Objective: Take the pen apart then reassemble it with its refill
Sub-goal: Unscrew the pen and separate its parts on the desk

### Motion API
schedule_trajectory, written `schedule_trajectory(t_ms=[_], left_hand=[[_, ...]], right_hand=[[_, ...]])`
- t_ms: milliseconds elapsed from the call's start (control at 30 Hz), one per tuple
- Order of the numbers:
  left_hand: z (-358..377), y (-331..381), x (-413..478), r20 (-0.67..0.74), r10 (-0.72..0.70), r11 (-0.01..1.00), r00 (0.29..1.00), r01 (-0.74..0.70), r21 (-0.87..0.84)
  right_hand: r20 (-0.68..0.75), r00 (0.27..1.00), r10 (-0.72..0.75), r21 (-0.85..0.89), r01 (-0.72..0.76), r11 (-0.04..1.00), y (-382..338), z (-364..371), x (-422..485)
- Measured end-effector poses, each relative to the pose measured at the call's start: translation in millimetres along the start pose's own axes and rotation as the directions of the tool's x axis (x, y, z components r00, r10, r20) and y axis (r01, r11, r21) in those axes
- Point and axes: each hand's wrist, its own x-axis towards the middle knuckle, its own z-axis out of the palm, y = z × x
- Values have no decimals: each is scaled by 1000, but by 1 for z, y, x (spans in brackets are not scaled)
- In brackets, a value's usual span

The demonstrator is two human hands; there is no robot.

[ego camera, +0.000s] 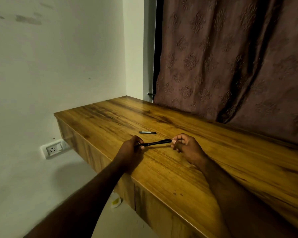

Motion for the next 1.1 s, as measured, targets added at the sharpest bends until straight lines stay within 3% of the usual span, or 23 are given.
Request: schedule_trajectory(t_ms=[167, 467, 867, 1100], left_hand=[[8, -1, 12, 45, 102, 964, 994, -110, 243], [43, 8, 27, 164, 397, 885, 903, -424, 194], [42, 3, 29, 119, 448, 874, 886, -462, 148], [41, -1, 29, 36, 391, 889, 920, -387, 243]], right_hand=[[10, 1000, -5, -33, 6, 999, -2, 4, 1], [39, 999, -13, -85, 17, 996, -1, 4, -1], [28, 999, 29, -19, -28, 999, -5, 5, 2], [-28, 999, 38, 22, -37, 999, -6, 5, 0]])
